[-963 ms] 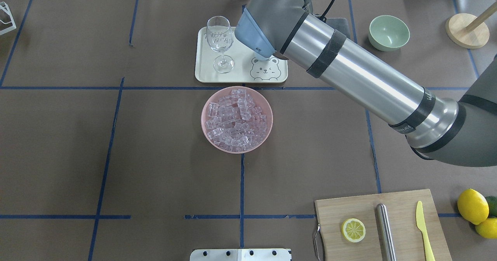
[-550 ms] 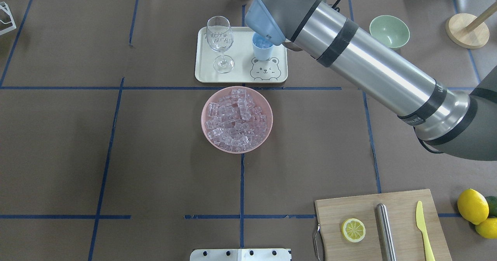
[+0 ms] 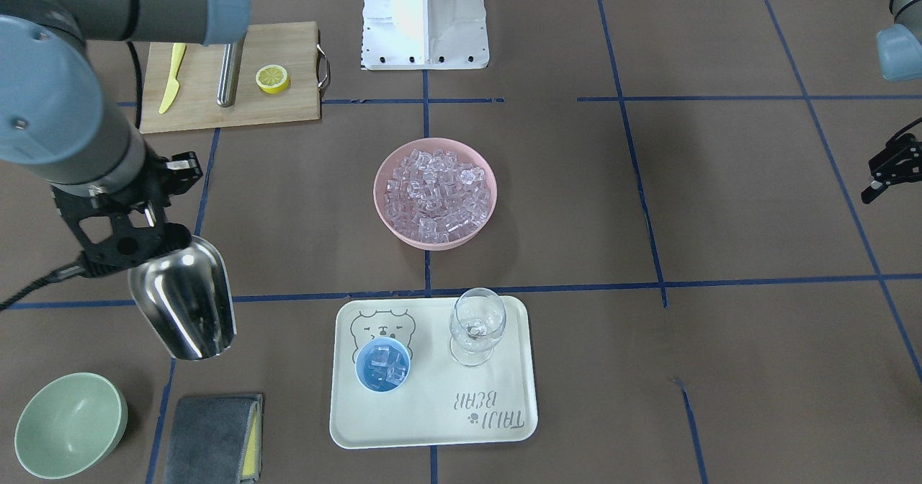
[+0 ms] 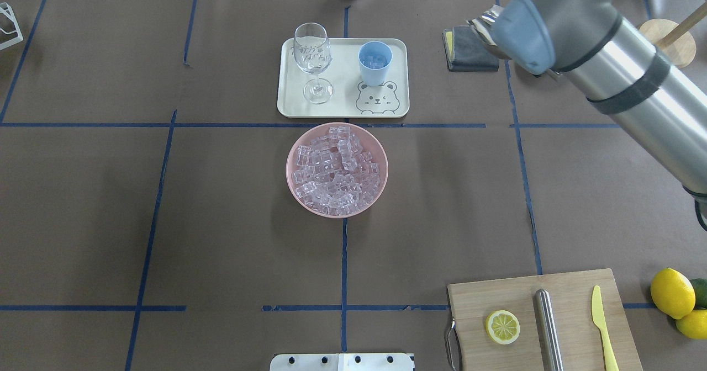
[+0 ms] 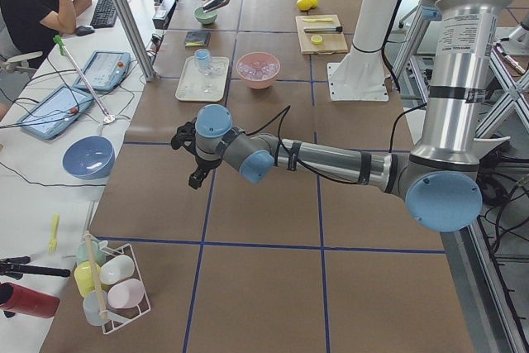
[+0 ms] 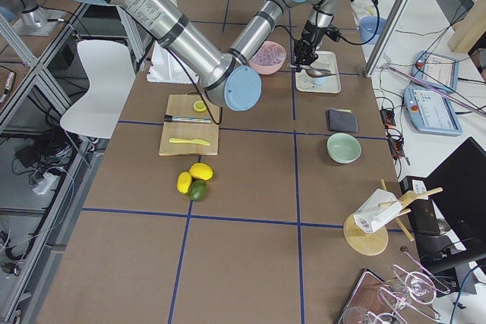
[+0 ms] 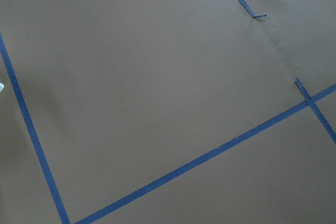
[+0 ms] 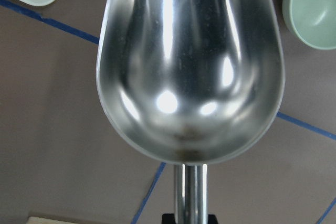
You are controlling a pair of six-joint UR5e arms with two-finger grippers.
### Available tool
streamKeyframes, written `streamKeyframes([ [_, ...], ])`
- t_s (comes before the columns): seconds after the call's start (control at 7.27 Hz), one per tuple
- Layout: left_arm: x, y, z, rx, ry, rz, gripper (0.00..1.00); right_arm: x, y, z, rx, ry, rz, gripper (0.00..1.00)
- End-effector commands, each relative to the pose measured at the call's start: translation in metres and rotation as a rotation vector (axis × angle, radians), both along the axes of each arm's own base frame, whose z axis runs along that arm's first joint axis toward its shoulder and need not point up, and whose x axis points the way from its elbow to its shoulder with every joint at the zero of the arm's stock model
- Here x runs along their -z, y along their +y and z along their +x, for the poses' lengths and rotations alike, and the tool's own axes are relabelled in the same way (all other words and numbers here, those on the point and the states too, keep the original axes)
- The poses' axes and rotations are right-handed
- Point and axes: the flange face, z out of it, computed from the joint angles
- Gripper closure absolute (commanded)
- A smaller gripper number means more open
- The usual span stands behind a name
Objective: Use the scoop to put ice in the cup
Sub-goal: 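Carry the empty scoop back and lay it on the table with the right gripper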
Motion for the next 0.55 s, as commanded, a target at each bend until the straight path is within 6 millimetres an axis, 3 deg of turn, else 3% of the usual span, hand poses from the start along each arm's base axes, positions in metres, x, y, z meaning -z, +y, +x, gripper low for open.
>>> streamKeyframes([
  [0.0,-0.003,-0.003,0.002,-0.002,-0.009,-0.038,0.00,-0.060,0.057,0.047,-0.088,-0.003,-0.059,1.00],
  [0.14,-0.006,-0.003,0.002,-0.001,-0.010,-0.046,0.00,-0.081,0.078,0.058,-0.230,0.041,-0.162,1.00],
  [0.41,-0.013,-0.001,0.002,-0.001,-0.014,-0.063,0.00,-0.111,0.127,0.073,-0.262,0.044,-0.185,1.00],
])
